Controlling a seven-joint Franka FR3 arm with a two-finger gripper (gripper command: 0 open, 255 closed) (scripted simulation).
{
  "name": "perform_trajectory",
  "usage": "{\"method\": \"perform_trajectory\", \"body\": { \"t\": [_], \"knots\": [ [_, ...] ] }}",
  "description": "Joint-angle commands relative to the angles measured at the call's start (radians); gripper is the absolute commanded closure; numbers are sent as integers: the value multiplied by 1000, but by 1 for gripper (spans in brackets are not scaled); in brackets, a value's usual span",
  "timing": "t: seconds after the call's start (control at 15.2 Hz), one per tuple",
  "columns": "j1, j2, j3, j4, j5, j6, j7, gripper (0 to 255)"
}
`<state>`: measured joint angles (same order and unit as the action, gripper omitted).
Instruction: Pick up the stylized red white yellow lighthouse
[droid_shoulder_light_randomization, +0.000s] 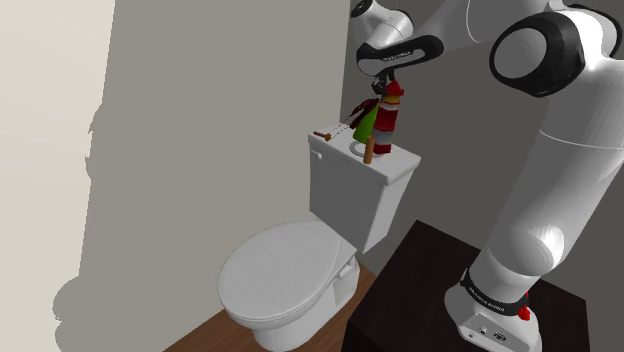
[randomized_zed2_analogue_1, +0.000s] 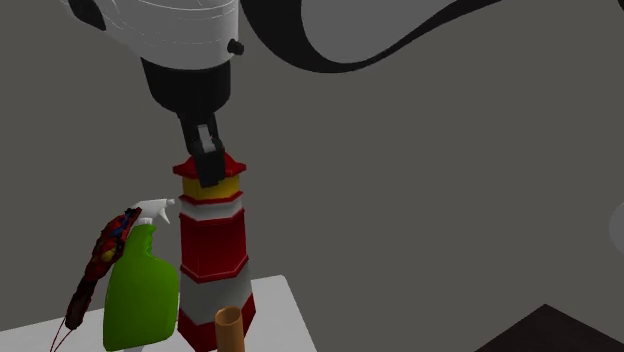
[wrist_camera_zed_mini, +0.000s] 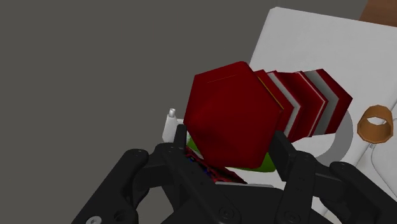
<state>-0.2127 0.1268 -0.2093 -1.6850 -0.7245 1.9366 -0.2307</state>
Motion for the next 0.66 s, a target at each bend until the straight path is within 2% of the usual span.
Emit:
{"method": "perform_trajectory", "body": {
  "t": [0.0,0.59],
  "knots": [
    [2,-3,2,25,5,-22,-15,255],
    [5,1,4,118,23,-93,-72,255]
  ]
}}
